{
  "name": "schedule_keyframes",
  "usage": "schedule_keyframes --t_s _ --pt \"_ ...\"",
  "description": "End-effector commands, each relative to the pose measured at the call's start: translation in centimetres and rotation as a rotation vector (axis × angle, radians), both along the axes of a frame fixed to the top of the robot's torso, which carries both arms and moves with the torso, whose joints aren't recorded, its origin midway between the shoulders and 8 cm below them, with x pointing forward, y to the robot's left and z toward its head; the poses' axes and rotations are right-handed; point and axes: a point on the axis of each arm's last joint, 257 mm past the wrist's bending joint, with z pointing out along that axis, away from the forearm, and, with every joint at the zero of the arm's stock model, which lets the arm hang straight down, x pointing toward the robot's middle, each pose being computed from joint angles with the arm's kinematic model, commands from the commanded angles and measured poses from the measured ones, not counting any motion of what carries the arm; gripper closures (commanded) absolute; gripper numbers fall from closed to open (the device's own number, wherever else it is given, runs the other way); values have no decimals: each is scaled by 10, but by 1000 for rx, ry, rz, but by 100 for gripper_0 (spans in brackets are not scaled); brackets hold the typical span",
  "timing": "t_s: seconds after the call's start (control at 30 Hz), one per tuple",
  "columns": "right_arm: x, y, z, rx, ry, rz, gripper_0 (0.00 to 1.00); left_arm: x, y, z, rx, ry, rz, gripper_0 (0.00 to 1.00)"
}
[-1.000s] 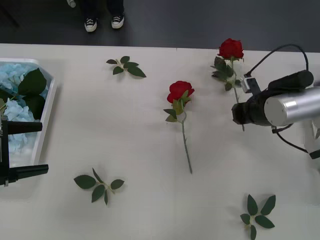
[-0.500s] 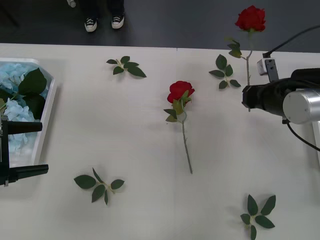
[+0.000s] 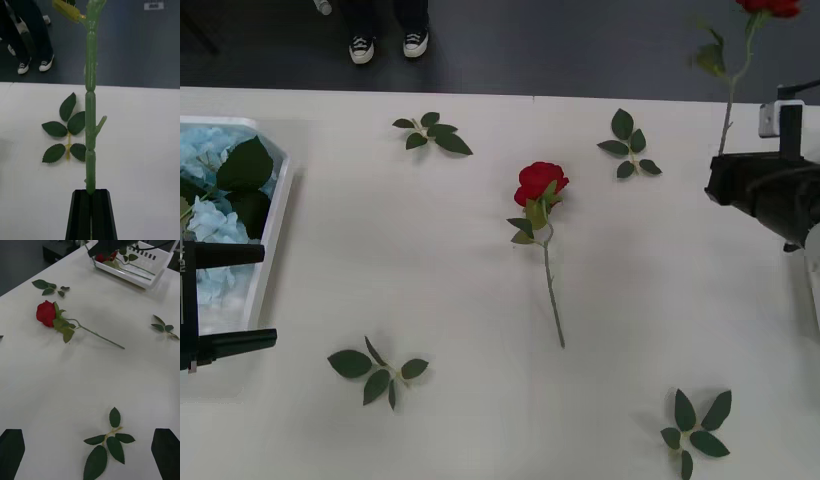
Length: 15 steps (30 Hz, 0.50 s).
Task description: Put the red flowers into the right box and the blue flowers into the left box
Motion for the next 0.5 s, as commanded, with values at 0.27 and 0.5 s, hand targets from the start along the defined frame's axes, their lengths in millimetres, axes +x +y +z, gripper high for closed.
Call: schedule_keyframes --t_s 0.27,0.5 --pt "-23 -63 75 -139 -163 37 100 4 -3 12 26 -74 -21 0" --pt "-54 -125 79 -159 -55 -30 100 4 -3 12 26 -74 -21 0"
